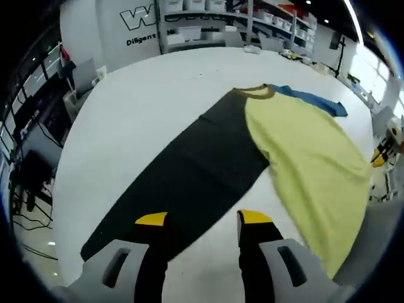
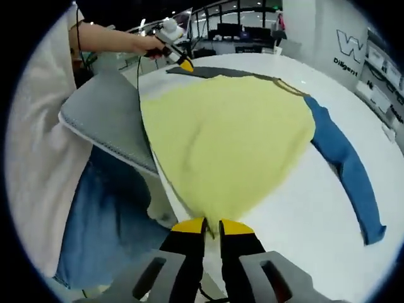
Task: Fold the garment on the visible template until the final outline fits inside the template.
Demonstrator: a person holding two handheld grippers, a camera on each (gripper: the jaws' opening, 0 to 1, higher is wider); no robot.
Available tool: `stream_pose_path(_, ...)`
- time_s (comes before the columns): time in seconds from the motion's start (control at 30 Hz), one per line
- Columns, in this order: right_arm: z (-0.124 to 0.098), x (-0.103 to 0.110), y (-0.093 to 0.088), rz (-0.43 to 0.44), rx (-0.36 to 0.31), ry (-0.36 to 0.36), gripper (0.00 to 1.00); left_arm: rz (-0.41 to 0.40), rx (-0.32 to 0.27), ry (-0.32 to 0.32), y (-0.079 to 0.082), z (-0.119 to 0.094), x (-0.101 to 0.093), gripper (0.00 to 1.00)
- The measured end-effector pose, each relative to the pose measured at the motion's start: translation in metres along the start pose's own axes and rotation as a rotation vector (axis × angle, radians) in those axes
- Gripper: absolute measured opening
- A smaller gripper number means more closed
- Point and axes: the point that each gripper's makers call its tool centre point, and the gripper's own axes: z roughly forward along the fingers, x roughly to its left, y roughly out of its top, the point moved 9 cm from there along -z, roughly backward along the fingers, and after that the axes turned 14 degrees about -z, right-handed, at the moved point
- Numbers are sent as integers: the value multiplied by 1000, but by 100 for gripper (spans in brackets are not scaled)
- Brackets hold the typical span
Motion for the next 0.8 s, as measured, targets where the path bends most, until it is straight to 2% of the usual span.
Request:
stream_pose_path(0.07, -7, -13, -1, 77, -29, -21, 7, -22, 11, 22, 3, 1, 11, 43)
stream_pose_path(0.1, -11, -25, -5, 89, -31, -69, 8, -26, 28, 35, 2, 4, 18, 43)
stream_pose_path(0.13, -13, -31, -7, 117, -30, -80, 9, -31, 37, 38, 1, 6, 22, 42)
stream_pose_path(0.23, -20, -61, -16, 193, -52, -180, 13, -53, 64, 58, -3, 8, 30, 42)
stream_pose_path(0.27, -23, -75, -22, 195, -43, -235, 15, -59, 76, 72, -5, 9, 34, 42)
stream_pose_path(0.33, -24, -93, -34, 227, 0, -295, 21, -72, 80, 83, -6, 10, 40, 43)
stream_pose_path(0.37, -26, -102, -39, 246, 16, -326, 23, -91, 62, 89, -5, 9, 42, 44)
stream_pose_path(0.4, -28, -116, -45, 274, 12, -372, 24, -96, 67, 91, -4, 8, 44, 44)
stream_pose_path(0.57, -43, -163, -73, 405, 47, -547, 26, -105, 69, 105, -1, 10, 49, 43)
stream_pose_path(0.67, -51, -184, -90, 516, 55, -614, 25, -113, 74, 106, 0, 10, 47, 42)
stream_pose_path(0.7, -55, -193, -96, 565, 38, -645, 25, -109, 75, 104, 0, 10, 46, 41)
stream_pose_path(0.8, -56, -198, -105, 702, 39, -650, 24, -113, 74, 106, -1, 10, 46, 40)
